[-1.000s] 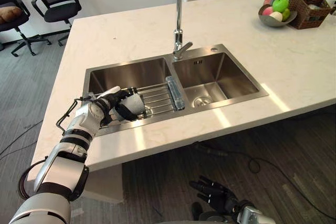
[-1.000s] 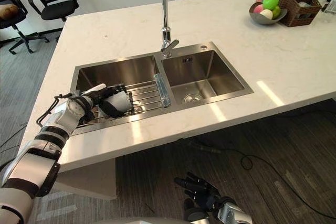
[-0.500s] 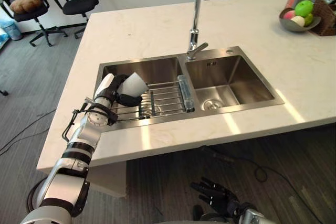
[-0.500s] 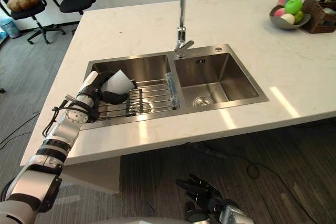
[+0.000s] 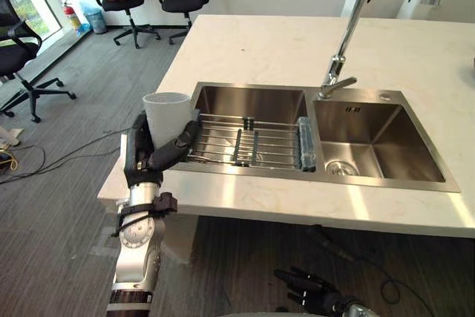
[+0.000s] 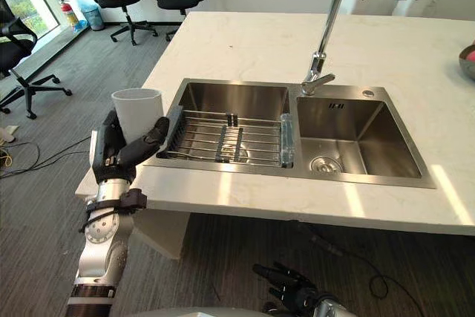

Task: Walk over to the sink, pick up the cup, carry it to the dishwasher, place the cup inside the dishwasher, then close the dishwasher door

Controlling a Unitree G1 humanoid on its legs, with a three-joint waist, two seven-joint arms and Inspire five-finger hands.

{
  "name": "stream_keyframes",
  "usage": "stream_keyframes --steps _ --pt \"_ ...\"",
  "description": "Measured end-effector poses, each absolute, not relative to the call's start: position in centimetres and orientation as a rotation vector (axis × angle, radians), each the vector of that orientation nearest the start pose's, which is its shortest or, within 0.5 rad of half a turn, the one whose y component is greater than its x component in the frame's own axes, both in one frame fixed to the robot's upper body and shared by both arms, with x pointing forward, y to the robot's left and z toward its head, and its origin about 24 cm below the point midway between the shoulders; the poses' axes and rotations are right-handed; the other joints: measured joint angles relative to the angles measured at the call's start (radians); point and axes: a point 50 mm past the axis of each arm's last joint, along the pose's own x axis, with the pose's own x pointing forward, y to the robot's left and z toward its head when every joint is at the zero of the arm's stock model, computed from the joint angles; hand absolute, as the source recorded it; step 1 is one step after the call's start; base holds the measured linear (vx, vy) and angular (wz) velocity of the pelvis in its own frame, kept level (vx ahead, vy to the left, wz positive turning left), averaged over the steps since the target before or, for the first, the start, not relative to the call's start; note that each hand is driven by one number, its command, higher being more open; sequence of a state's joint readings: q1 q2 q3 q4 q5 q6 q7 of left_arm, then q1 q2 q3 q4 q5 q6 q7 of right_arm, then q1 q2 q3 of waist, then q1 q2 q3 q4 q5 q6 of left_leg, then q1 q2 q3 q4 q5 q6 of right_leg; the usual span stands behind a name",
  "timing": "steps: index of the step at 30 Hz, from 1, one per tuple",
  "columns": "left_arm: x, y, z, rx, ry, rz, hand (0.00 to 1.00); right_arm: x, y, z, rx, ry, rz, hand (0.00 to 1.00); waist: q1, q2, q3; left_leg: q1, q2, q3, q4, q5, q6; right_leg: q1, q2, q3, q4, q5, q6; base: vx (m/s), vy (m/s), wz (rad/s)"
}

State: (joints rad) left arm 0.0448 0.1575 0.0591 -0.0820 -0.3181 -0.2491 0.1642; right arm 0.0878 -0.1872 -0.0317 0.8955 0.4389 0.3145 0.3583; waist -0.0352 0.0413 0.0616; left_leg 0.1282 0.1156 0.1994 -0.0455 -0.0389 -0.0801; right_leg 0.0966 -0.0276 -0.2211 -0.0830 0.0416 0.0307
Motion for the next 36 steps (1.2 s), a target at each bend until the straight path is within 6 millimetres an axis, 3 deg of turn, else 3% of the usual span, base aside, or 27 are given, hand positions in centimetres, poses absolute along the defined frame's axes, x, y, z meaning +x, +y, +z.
stream_keyframes --steps 4,10,18,22,23,27,28,29,30,31,32,33,34,35,36 --pt "23.4 20.5 8.3 -0.207 -0.344 0.292 0.0 10.3 -19.8 -15.0 0.532 1.182 -0.01 1.0 0.022 -0.008 -0.004 -0.008 -0.001 -0.011 0.008 0.0 0.001 0.003 -0.002 -0.005 -0.001 0.0 0.0 -0.02 0.009 0.1" --pt "22.1 20.1 12.2 -0.226 -0.581 0.328 0.0 10.1 -19.5 -15.2 0.539 1.194 -0.013 1.0 0.033 -0.017 -0.011 -0.018 -0.003 -0.02 0.024 -0.001 0.002 0.004 -0.005 -0.01 -0.001 0.001 -0.001 -0.05 0.009 0.04" --pt "21.7 20.2 12.7 -0.216 -0.618 0.386 0.0 9.8 -19.5 -15.3 0.525 1.192 -0.009 1.0 0.049 -0.019 -0.017 -0.046 -0.005 -0.057 0.047 0.001 0.004 0.008 -0.007 -0.044 -0.001 0.001 -0.003 -0.05 0.0 0.13" --pt "21.2 20.4 12.6 -0.179 -0.611 0.417 0.0 9.9 -19.4 -15.4 0.488 1.204 0.026 1.0 0.06 -0.019 -0.016 -0.096 -0.013 -0.119 0.093 -0.002 0.009 0.009 -0.015 -0.103 -0.001 0.0 -0.004 -0.03 -0.002 0.45" --pt "20.7 20.5 12.6 -0.169 -0.607 0.429 0.0 9.7 -19.4 -15.4 0.47 1.215 0.043 1.0 0.079 -0.017 -0.015 -0.107 -0.016 -0.14 0.099 -0.001 0.01 0.013 -0.016 -0.123 -0.001 -0.002 -0.006 -0.07 -0.02 0.61" --pt "18.8 21.3 13.0 -0.135 -0.61 0.472 0.0 9.3 -19.7 -15.6 0.446 1.238 0.062 1.0 0.108 -0.01 -0.008 -0.137 -0.044 -0.286 0.036 0.074 0.011 0.039 -0.029 -0.285 0.0 -0.026 -0.001 -0.1 -0.05 1.19" --pt "18.6 21.5 13.1 -0.132 -0.618 0.48 0.0 9.2 -19.7 -15.6 0.442 1.239 0.061 1.0 0.116 -0.009 -0.007 -0.155 -0.042 -0.281 0.024 0.072 0.029 0.041 -0.032 -0.333 0.001 -0.033 -0.003 -0.1 -0.044 1.47" --pt "18.5 21.8 13.2 -0.134 -0.626 0.49 0.0 9.2 -19.8 -15.6 0.438 1.234 0.06 1.0 0.129 -0.005 -0.002 -0.176 -0.022 -0.177 0.021 0.058 0.067 0.045 -0.044 -0.411 0.0 -0.035 -0.001 -0.11 -0.046 1.73" --pt "18.5 21.9 13.2 -0.14 -0.625 0.495 0.0 9.3 -19.9 -15.6 0.435 1.231 0.058 1.0 0.129 -0.018 -0.006 -0.187 -0.009 -0.067 0.013 0.039 0.104 0.046 -0.063 -0.469 0.0 -0.034 0.001 -0.04 0.06 2.06" --pt "18.5 21.8 13.1 -0.162 -0.626 0.499 0.0 9.2 -20.2 -15.6 0.433 1.238 0.048 1.0 0.128 -0.027 0.002 -0.221 0.019 0.102 0.087 0.029 0.12 0.045 -0.099 -0.538 0.016 -0.037 0.005 0.02 0.124 1.7" --pt "18.5 21.6 13.0 -0.172 -0.627 0.502 0.0 9.2 -20.5 -15.6 0.427 1.24 0.042 1.0 0.13 -0.021 0.006 -0.234 0.036 0.183 0.145 0.026 0.124 0.045 -0.119 -0.571 0.035 -0.038 0.01 0.06 0.24 1.75" --pt "18.5 21.2 12.8 -0.194 -0.623 0.497 0.0 9.4 -20.9 -15.6 0.419 1.241 0.031 1.0 0.13 -0.014 0.01 -0.232 0.084 0.342 0.246 0.038 0.147 0.048 -0.16 -0.625 0.09 -0.053 0.027 0.09 0.27 1.82" --pt "19.1 20.1 12.9 -0.231 -0.626 0.455 0.0 9.8 -21.9 -15.3 0.4 1.223 0.006 1.0 0.116 0.019 0.021 -0.236 0.119 0.481 0.352 0.091 0.215 0.048 -0.223 -0.697 0.244 -0.108 0.022 0.06 0.282 1.68" --pt "19.2 19.9 12.9 -0.238 -0.625 0.444 0.0 10.0 -22.0 -15.2 0.396 1.217 0.004 1.0 0.111 0.021 0.031 -0.235 0.121 0.51 0.36 0.097 0.225 0.044 -0.243 -0.715 0.281 -0.121 0.014 -0.04 0.275 1.89" --pt "19.5 19.2 12.9 -0.254 -0.625 0.414 0.0 10.7 -21.8 -15.0 0.406 1.188 0.007 1.0 0.083 0.025 0.038 -0.239 0.097 0.53 0.299 0.127 0.266 0.043 -0.22 -0.721 0.254 -0.148 0.029 -0.16 0.215 1.83"
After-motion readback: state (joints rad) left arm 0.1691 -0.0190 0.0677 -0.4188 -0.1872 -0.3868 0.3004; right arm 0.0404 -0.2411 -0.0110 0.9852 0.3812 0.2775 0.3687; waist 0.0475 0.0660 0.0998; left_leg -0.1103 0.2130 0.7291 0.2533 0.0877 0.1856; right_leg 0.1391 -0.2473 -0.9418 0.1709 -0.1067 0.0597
